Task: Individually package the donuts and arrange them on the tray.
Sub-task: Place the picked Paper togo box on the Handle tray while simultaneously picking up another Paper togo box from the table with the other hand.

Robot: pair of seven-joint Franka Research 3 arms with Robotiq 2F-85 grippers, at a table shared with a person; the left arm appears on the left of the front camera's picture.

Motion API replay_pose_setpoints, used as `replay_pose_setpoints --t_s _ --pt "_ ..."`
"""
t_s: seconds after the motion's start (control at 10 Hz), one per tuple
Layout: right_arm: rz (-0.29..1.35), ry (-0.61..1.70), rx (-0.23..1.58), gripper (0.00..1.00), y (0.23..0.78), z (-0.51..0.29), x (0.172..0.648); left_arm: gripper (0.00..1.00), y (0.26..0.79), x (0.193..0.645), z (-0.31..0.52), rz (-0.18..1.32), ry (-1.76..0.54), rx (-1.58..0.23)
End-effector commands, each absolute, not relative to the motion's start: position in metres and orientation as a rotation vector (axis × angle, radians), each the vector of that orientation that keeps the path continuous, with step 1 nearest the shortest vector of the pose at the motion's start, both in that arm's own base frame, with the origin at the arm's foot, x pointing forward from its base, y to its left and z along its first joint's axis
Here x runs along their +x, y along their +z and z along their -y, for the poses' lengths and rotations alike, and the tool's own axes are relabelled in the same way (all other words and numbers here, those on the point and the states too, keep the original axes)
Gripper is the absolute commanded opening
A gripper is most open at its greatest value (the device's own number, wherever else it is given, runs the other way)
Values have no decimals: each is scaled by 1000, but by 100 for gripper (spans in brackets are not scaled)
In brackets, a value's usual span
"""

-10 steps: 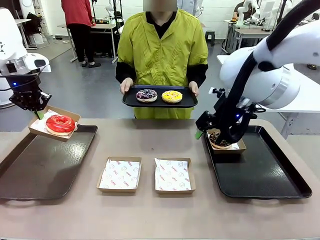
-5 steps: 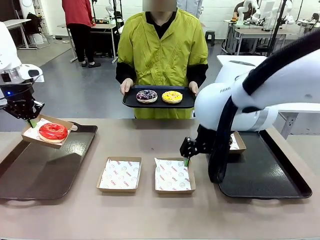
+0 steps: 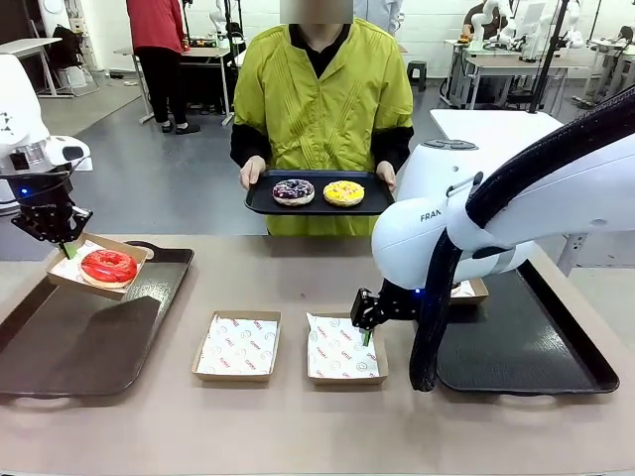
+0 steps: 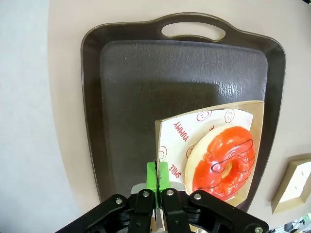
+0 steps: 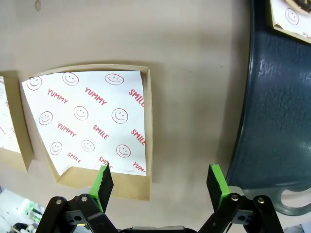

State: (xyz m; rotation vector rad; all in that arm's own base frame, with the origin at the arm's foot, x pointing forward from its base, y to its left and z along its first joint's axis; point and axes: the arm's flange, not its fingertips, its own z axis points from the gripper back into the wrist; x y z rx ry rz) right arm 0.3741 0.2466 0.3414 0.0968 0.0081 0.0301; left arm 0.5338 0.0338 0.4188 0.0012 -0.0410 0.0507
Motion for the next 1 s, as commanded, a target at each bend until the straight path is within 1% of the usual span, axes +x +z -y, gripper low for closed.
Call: replay_pose_setpoints --t_s 0.0,0.5,0.7,0.9 --pt "-15 59 113 100 345 -245 373 1 422 530 -34 45 51 1" --pt "-33 -4 66 100 315 -254 385 1 408 549 -19 85 89 -71" --pt "-51 0 68 100 306 -256 390 1 402 559 -12 83 89 -59" --pt "-31 7 56 100 306 -261 391 1 392 569 -9 66 89 -48"
